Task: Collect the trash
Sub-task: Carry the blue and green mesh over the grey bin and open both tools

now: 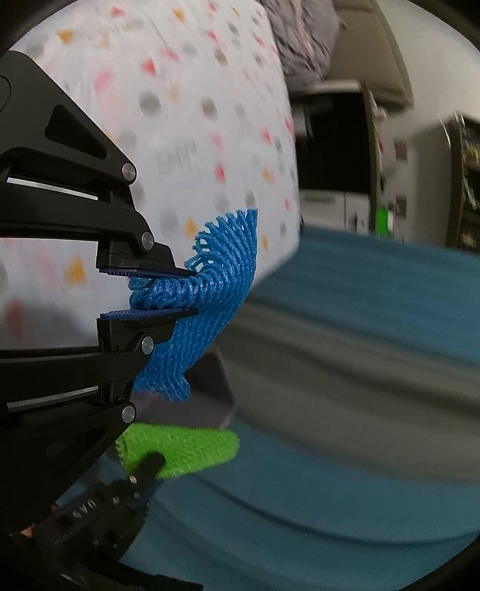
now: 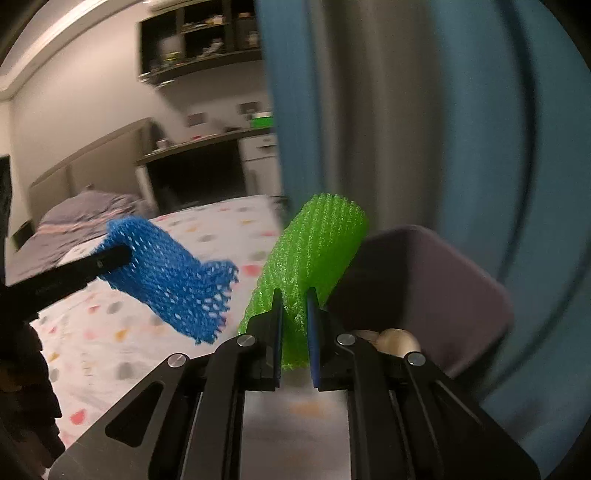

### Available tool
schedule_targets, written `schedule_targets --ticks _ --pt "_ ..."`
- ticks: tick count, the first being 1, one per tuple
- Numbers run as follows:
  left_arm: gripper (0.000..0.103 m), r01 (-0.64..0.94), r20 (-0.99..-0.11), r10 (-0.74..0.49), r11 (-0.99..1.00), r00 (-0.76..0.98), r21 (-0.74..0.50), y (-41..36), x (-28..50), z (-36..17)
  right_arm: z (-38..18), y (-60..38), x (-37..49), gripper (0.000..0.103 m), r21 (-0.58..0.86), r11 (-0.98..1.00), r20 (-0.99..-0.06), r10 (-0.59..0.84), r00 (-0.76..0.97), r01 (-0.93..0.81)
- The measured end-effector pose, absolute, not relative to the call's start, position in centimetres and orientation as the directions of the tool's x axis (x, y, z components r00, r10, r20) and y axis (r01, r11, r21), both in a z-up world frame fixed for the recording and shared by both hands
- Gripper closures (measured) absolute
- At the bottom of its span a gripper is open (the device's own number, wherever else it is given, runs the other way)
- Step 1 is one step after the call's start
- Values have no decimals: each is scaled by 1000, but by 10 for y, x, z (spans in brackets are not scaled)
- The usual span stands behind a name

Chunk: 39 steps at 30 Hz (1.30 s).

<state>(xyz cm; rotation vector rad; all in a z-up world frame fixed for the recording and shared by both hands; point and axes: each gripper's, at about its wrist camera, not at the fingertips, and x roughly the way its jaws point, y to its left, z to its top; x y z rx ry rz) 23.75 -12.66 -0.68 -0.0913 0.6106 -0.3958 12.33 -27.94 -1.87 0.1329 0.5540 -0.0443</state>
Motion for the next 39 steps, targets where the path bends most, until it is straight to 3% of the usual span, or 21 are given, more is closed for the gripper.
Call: schedule_targets --ticks 10,19,28,33,35,39 --pt "90 456 -568 -476 870 672 -190 -247 262 -32 -38 -348 118 87 88 974 -554 -126 823 208" --pt "86 488 -612 -502 848 611 -209 -281 274 -55 -52 -361 122 82 106 969 -569 -125 813 223" --pt "38 444 -620 -479 867 621 -225 -265 278 -64 -59 -369 125 67 129 966 -588 -107 802 223" --pt "21 403 -607 -422 898 673 -176 -243 265 -61 -55 -369 117 49 139 962 -575 -116 810 237" --pt "14 391 -599 -397 909 695 -148 -233 257 -59 -54 -368 113 35 129 962 -568 -128 813 241" --pt "5 340 -576 -324 937 750 -84 -208 233 -56 -49 -355 105 19 85 964 -541 -168 824 252"
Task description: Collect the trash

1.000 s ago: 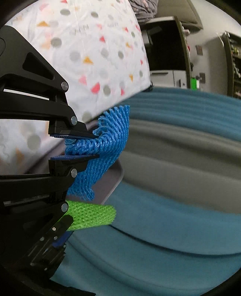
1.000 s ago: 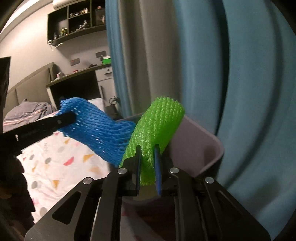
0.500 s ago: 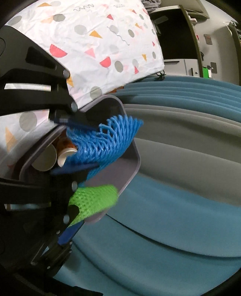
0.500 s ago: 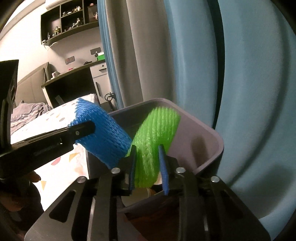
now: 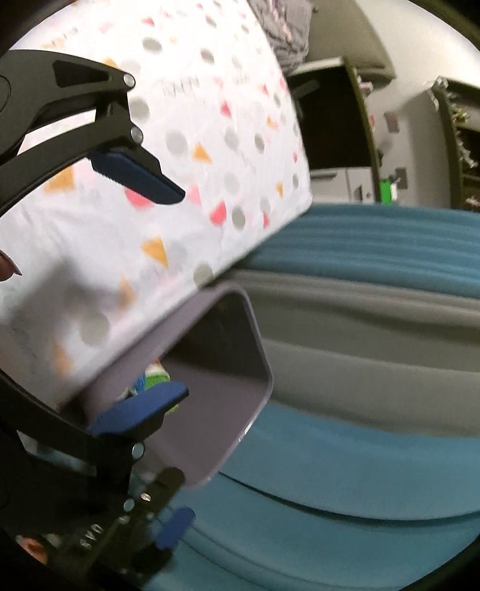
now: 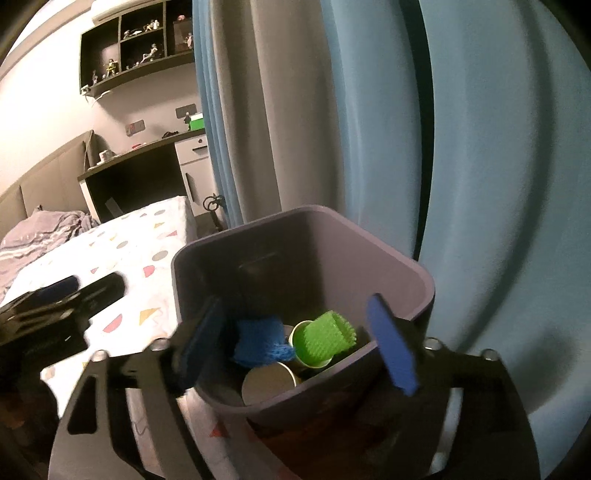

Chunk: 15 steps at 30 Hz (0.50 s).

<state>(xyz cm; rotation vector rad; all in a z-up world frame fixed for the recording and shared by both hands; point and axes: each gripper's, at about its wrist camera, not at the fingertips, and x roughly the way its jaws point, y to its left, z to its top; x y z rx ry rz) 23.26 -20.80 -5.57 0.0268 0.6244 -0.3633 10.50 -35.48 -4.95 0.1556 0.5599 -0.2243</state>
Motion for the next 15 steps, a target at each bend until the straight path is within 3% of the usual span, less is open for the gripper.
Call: schedule_targets --ticks 9,15 --pt "5 152 -476 -129 988 870 11 -141 179 -40 -46 -314 100 7 20 969 -513 -200 835 245" --pt "5 113 -478 -102 994 872 -6 -106 152 -38 -38 -285 87 7 5 974 -470 -198 860 227"
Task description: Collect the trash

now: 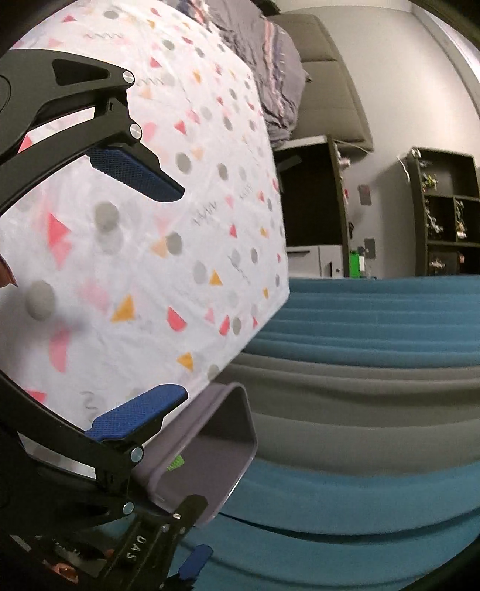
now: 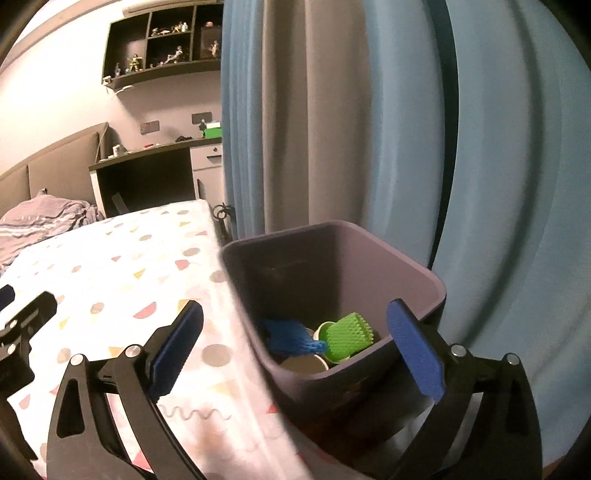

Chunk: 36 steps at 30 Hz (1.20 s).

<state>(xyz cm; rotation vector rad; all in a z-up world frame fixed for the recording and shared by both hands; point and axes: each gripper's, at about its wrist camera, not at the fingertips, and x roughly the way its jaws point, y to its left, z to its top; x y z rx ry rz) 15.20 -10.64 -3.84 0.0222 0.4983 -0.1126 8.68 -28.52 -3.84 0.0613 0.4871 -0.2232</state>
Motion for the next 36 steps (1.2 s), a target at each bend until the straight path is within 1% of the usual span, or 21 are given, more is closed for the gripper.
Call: schedule_targets --ticks 8,19,31,36 --pt "5 66 -474 -91 995 876 -69 -65 117 -34 -24 -251 59 7 -6 976 -419 -201 885 219" --pt "5 21 -442 -45 998 896 -60 -33 66 -24 -4 -203 15 6 14 986 -366 -148 919 164" --pt "5 15 -408 -50 996 912 -88 -9 28 -12 12 -174 -23 6 24 988 -325 -135 936 150" --pt "5 6 -411 -43 996 911 -92 -2 19 -13 13 -165 -32 6 13 990 -316 -127 940 139"
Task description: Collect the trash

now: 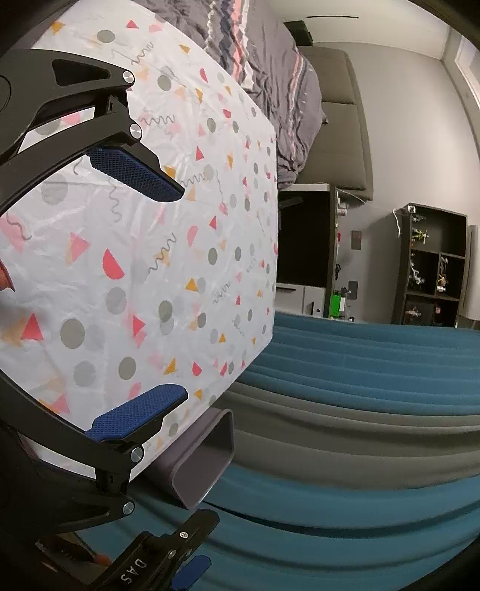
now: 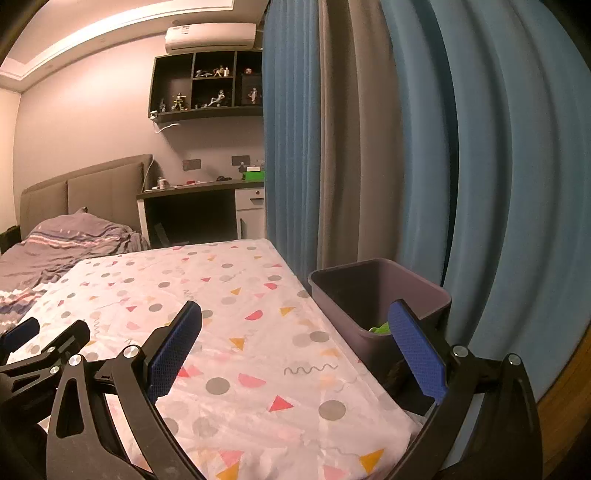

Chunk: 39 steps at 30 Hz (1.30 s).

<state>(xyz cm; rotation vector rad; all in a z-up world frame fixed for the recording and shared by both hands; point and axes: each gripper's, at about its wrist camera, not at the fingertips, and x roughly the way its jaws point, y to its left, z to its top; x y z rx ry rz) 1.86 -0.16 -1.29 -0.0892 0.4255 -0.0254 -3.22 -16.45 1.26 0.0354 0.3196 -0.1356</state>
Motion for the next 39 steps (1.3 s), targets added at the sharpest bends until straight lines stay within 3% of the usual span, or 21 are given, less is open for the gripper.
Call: schedule_targets --ticks 39 --pt "5 -5 -411 -37 995 911 -101 9 12 -4 13 -155 -36 6 5 993 -315 -109 943 117"
